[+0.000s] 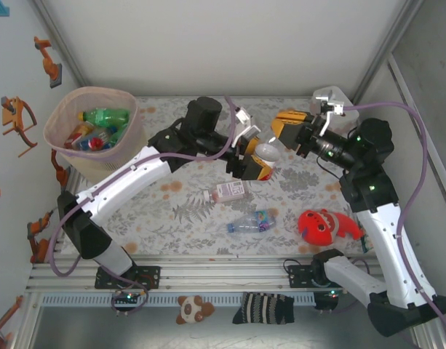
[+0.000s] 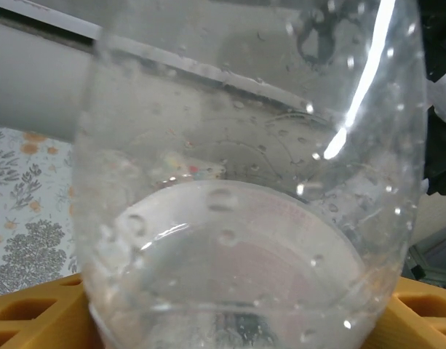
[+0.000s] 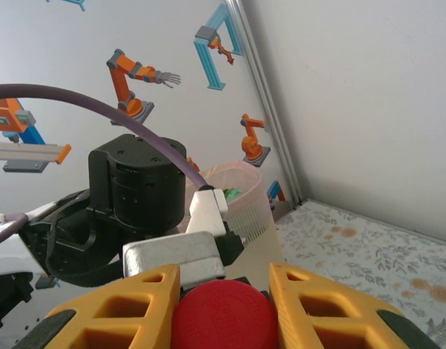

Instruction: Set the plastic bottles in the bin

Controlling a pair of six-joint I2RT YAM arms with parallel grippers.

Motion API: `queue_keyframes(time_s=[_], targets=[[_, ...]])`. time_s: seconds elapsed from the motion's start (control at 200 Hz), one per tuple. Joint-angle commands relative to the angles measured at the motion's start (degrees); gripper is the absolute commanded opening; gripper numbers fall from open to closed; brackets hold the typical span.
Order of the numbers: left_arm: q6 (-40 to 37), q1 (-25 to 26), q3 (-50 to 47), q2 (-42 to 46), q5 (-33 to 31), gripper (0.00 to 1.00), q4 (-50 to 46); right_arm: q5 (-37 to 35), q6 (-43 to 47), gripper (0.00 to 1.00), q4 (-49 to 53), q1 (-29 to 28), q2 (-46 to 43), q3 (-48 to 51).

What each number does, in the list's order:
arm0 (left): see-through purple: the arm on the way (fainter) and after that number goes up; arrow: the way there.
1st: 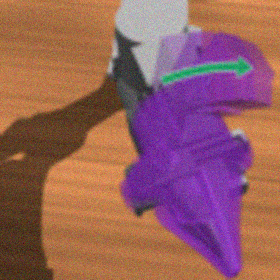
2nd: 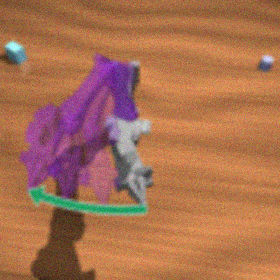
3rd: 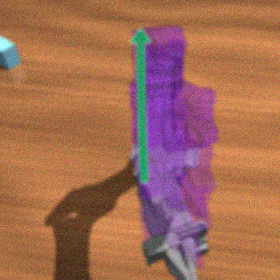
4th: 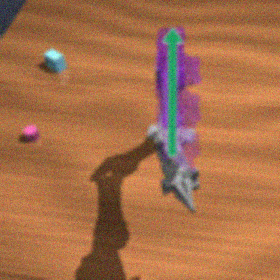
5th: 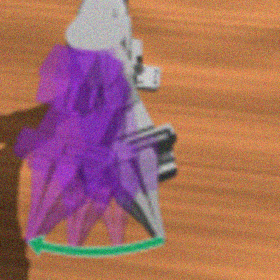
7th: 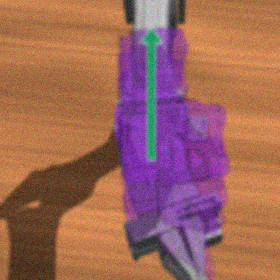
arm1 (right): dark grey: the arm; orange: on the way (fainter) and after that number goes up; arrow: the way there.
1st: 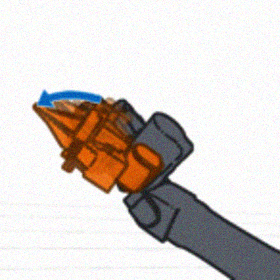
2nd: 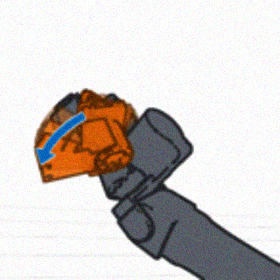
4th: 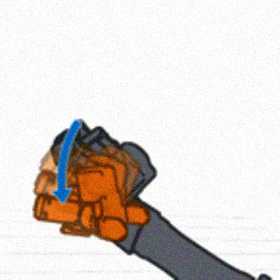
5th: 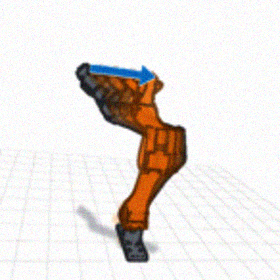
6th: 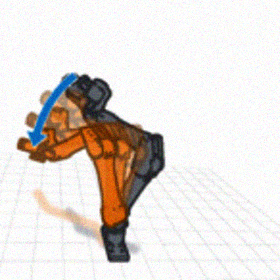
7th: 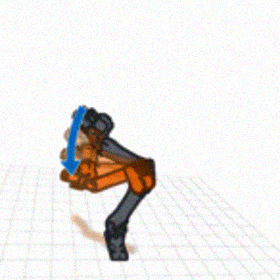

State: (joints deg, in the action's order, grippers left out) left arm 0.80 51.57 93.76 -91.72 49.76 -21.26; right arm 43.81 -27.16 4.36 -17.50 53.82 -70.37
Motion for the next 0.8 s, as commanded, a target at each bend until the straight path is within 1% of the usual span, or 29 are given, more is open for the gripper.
queue_keyframes(time_s=[0.0,0.16,0.431,0.506,0.551,0.601,0.631,0.716,0.796], targets=[[-2.6,0.8,1.6,-0.5,1.9,0.76,-0.7,-1.0,-0.7,0.00,-0.1,-0.6,-0.7,-1.9],[-3.3,1.0,2.0,-0.5,2.0,0.69,-0.6,-1.3,-1.3,0.00,-0.1,-0.6,-0.7,-1.5],[-3.9,1.2,1.5,0.4,1.4,0.54,0.0,-2.6,-1.5,0.00,0.6,-0.7,-1.0,-1.3],[-3.9,1.2,1.0,0.8,0.5,0.52,0.2,-2.9,-1.6,0.00,0.9,-0.7,-1.0,-1.5],[-4.0,1.1,1.0,1.1,-0.2,0.51,0.1,-3.1,-1.7,0.10,1.3,-0.6,-1.0,-1.7],[-4.0,1.0,1.0,1.3,-0.8,0.50,-0.1,-3.4,-1.5,0.30,2.2,-0.6,-1.1,-2.1],[-4.0,0.9,1.0,1.6,-1.2,0.50,-0.4,-3.5,-1.2,0.39,2.9,-0.7,-1.1,-2.4],[-4.1,0.5,0.8,2.4,-2.8,0.49,-1.0,-4.8,-0.1,0.56,5.6,-0.6,-1.3,-3.7],[-3.9,-0.3,0.3,3.5,-4.5,0.48,-1.2,-6.6,1.2,0.65,7.9,-0.7,-1.7,-4.7]])
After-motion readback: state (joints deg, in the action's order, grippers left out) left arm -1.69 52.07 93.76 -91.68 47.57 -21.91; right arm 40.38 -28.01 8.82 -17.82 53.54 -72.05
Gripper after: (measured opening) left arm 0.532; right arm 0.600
